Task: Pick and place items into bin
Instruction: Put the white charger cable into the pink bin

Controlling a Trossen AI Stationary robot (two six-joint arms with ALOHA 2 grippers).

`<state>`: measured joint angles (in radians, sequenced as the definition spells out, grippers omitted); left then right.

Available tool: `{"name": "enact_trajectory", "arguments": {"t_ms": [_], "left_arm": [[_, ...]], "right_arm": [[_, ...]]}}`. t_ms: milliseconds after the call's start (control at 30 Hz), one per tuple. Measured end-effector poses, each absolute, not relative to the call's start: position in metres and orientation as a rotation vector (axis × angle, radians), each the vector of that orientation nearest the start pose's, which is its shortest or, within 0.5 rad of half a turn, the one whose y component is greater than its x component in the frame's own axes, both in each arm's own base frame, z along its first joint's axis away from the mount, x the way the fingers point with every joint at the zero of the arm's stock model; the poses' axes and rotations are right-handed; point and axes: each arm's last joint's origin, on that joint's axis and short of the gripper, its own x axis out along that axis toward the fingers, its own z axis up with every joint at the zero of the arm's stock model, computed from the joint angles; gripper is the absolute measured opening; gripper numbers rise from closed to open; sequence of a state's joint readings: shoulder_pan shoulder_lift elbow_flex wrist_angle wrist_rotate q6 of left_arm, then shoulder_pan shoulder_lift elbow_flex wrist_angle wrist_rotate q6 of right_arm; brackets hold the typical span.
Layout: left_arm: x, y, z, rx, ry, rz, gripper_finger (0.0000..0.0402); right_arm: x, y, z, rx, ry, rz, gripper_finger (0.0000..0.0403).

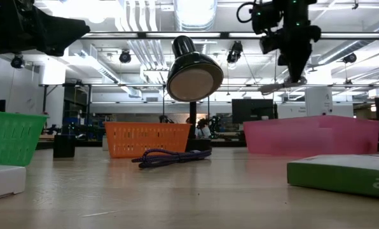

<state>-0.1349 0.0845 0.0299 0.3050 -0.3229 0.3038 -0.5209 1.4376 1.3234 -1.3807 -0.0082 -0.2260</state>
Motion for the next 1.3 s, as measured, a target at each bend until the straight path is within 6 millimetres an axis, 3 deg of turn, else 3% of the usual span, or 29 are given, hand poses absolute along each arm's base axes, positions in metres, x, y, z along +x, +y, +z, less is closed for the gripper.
{"name": "enact_trajectory", "arguments": {"t_ms": [433,733,933,1300], "left_arm": [[0.097,-0.004,0.196,0.244,-0.214,0.222,0.0137],[0.097,-0.004,0.196,0.244,-0.214,0.222,0.0137],[0.097,-0.004,0.196,0.244,-0.214,0.222,0.0137],[0.097,-0.004,0.196,0.244,-0.214,0.222,0.0137]], "right_arm": [[0.177,-0.093,0.248,0.292,1.601,-0.210,0.0022],[0.165,-0.086,0.215,0.272,1.638,-0.169,0.0022],[0.160,-0.083,0.206,0.257,1.675,-0.132,0.0022],[0.160,-0.083,0.205,0.273,1.675,-0.152,0.0029]]}}
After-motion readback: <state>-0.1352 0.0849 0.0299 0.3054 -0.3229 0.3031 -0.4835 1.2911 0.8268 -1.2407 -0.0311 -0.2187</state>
